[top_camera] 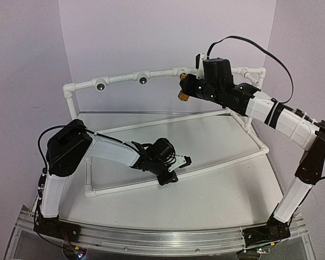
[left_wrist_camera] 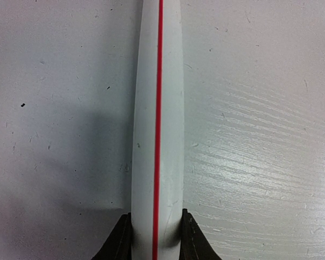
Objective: Install the water faucets
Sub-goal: Screw the pipe with the faucet installed at the center of the board.
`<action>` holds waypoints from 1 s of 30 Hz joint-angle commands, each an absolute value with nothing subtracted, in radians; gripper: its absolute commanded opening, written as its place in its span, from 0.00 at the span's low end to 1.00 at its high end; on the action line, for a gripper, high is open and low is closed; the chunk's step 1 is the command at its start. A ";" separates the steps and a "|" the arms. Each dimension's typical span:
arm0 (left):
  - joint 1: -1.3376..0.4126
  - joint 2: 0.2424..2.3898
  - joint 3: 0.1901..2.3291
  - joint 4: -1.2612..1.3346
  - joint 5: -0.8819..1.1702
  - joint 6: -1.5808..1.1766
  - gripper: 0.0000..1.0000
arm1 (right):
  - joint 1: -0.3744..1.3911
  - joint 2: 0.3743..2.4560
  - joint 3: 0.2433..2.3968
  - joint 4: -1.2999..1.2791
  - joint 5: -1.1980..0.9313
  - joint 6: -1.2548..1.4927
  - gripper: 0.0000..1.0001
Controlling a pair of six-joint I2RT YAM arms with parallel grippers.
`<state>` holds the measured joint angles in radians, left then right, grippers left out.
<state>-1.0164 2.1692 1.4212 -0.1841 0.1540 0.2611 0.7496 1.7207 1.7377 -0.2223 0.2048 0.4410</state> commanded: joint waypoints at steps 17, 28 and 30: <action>-1.081 2.286 1.413 -0.282 0.202 0.261 0.00 | 0.594 1.648 1.601 0.194 0.181 0.775 0.00; -1.087 2.284 1.414 -0.288 0.205 0.261 0.00 | 0.587 1.657 1.474 0.379 0.208 0.936 0.00; -1.089 2.284 1.415 -0.289 0.207 0.262 0.00 | 0.586 1.661 1.450 0.423 0.210 0.964 0.00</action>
<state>-1.0203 2.1761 1.4345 -0.1917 0.1500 0.2616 0.6811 1.6571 1.4766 0.1822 0.0285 0.8560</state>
